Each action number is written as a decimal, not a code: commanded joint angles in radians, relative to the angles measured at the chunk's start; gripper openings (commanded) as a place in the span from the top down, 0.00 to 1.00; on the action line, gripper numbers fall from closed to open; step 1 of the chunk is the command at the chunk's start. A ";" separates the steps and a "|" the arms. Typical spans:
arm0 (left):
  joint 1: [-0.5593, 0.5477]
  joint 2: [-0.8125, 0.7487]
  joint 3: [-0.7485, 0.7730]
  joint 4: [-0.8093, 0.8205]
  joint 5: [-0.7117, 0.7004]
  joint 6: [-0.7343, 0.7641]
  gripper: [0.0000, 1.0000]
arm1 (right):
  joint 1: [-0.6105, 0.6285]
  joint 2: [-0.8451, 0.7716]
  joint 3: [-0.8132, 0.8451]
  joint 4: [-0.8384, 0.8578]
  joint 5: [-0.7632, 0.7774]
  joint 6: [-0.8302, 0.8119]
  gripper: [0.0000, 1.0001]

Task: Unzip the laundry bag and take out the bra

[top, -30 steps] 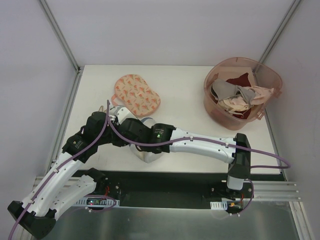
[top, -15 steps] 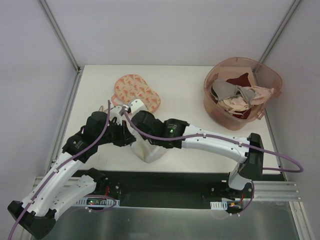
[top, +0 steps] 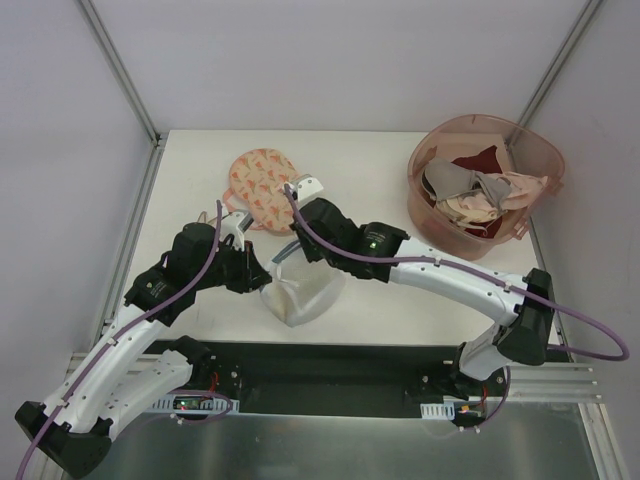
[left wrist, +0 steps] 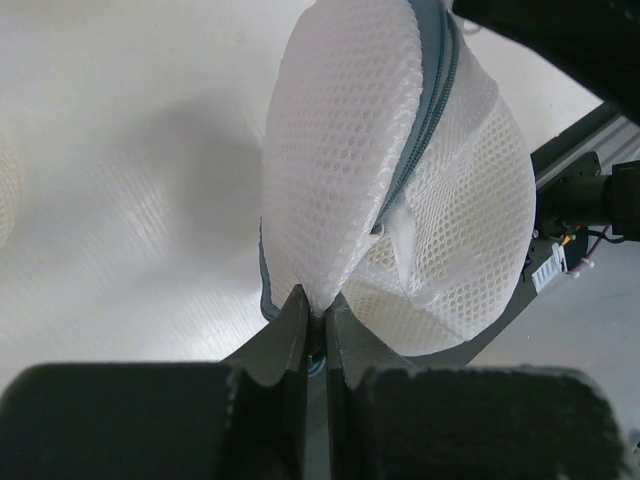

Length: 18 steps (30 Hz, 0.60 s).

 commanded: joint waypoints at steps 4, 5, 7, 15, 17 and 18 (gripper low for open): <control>-0.010 -0.006 0.033 0.049 0.028 0.048 1.00 | -0.099 -0.096 -0.101 0.064 -0.060 0.070 0.99; -0.010 0.006 0.034 0.076 0.039 0.050 1.00 | -0.104 -0.094 -0.104 0.069 -0.069 0.078 0.99; -0.010 0.025 0.025 0.118 0.049 0.058 1.00 | -0.104 -0.093 -0.107 0.075 -0.080 0.092 0.99; -0.010 0.066 -0.119 0.453 0.103 0.143 1.00 | -0.102 -0.203 -0.208 0.141 -0.076 0.147 0.99; -0.010 0.074 -0.147 0.512 0.109 0.134 0.84 | -0.101 -0.235 -0.236 0.143 -0.076 0.156 0.99; -0.010 0.078 -0.162 0.532 0.122 0.125 0.59 | -0.101 -0.243 -0.243 0.144 -0.071 0.161 0.99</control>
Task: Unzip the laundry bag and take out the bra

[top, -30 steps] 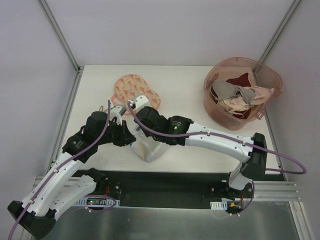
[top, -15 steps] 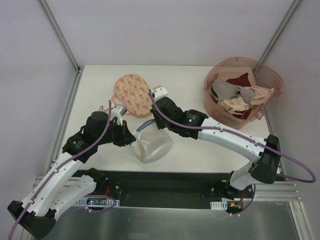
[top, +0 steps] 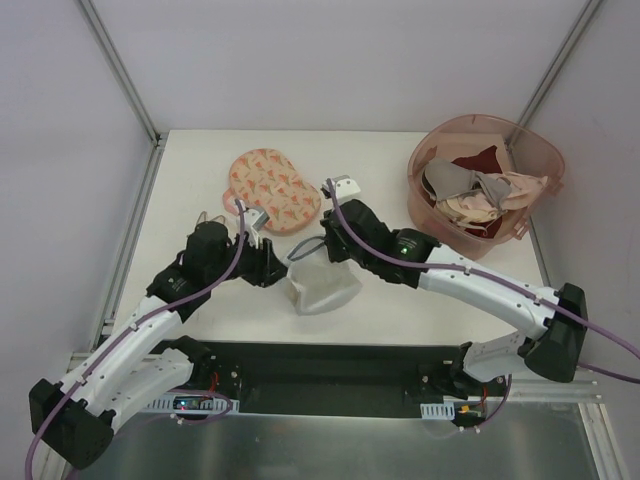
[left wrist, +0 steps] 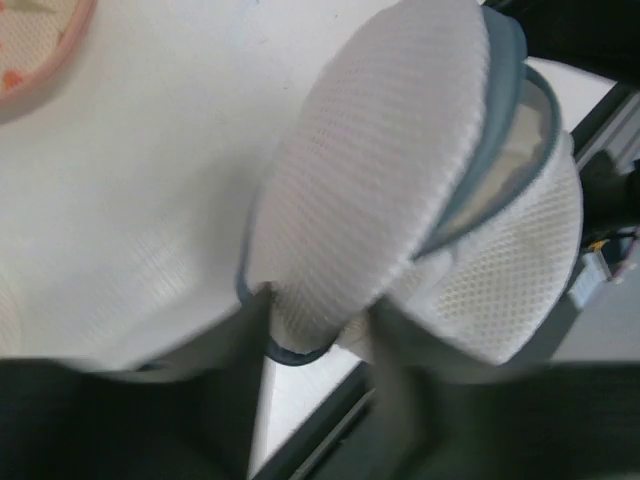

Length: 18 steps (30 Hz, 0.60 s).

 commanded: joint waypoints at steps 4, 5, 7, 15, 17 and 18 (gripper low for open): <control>-0.010 0.033 -0.044 0.253 0.064 0.012 0.01 | 0.002 -0.112 -0.080 0.072 -0.006 0.065 0.99; -0.010 0.035 -0.041 0.253 0.061 0.012 0.01 | 0.003 -0.115 -0.098 0.076 -0.009 0.069 0.99; -0.010 0.038 -0.033 0.251 0.073 0.009 0.01 | 0.003 -0.118 -0.112 0.088 -0.029 0.081 0.99; -0.037 0.085 0.023 0.297 0.190 0.040 0.05 | 0.011 -0.123 -0.123 0.093 -0.061 0.100 0.99; -0.063 0.088 0.031 0.300 0.185 0.054 0.05 | 0.014 -0.122 -0.123 0.095 -0.064 0.105 0.99; -0.089 0.090 0.033 0.302 0.173 0.058 0.04 | 0.012 -0.122 -0.121 0.096 -0.066 0.105 0.99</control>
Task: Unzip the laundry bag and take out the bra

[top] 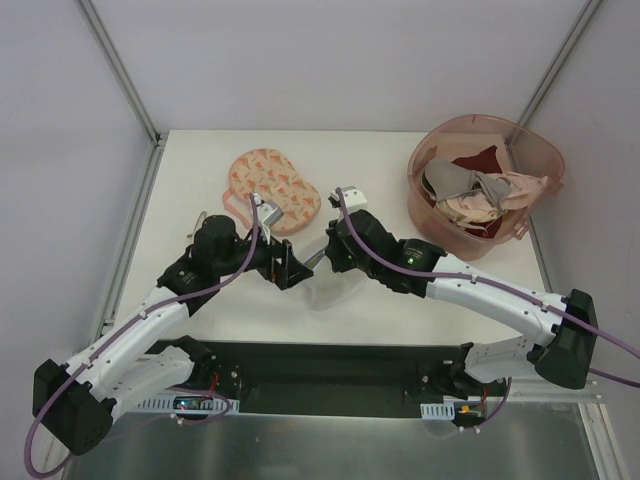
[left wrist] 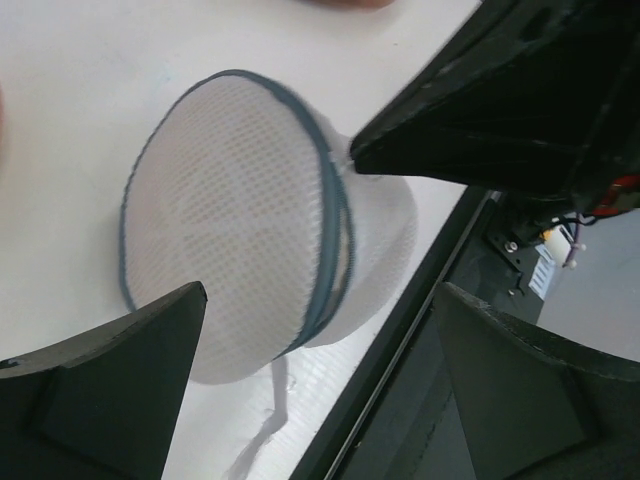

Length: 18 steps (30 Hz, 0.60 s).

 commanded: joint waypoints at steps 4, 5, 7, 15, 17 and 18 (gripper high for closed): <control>-0.080 0.035 0.068 0.066 0.000 0.060 0.04 | 0.009 -0.020 0.019 0.045 -0.026 0.026 0.99; -0.083 0.048 0.073 0.067 -0.006 0.060 0.05 | 0.011 -0.022 0.021 0.045 -0.027 0.027 0.99; -0.089 0.089 0.084 0.069 -0.011 0.055 0.10 | 0.009 -0.023 0.024 0.045 -0.030 0.029 0.99; -0.097 0.184 0.095 0.119 -0.009 0.014 0.64 | 0.009 -0.057 0.019 0.030 -0.030 0.032 0.99; -0.098 0.186 0.099 0.122 -0.023 0.009 0.93 | 0.009 -0.075 0.016 0.013 -0.003 0.031 0.99; -0.098 0.184 0.099 0.122 -0.022 0.009 1.00 | 0.008 -0.080 0.010 0.009 0.006 0.026 0.99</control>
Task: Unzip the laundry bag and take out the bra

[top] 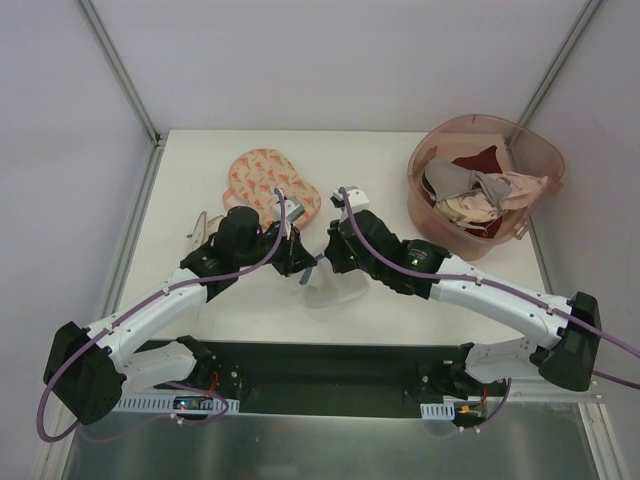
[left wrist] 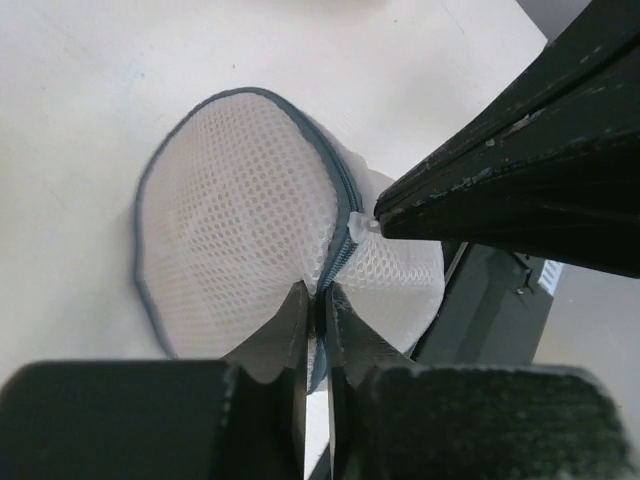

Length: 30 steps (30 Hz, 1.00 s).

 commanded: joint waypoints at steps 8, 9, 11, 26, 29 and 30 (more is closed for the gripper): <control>-0.013 -0.086 0.014 0.063 0.001 0.012 1.00 | -0.135 -0.124 -0.097 -0.004 0.019 0.003 0.99; -0.013 -0.098 0.008 0.065 0.003 0.015 1.00 | -0.152 -0.129 -0.108 -0.002 0.014 0.004 0.99; -0.013 -0.138 -0.006 0.068 -0.002 0.026 1.00 | -0.199 -0.135 -0.148 0.007 0.005 0.004 0.99; -0.013 -0.200 -0.020 0.082 0.012 0.050 1.00 | -0.261 -0.254 -0.177 0.018 -0.064 0.020 0.99; -0.013 -0.215 -0.032 0.092 0.024 0.064 1.00 | -0.261 -0.283 -0.185 0.011 -0.105 0.015 0.99; -0.013 -0.221 -0.035 0.094 0.021 0.072 1.00 | -0.262 -0.291 -0.191 0.014 -0.128 0.012 0.88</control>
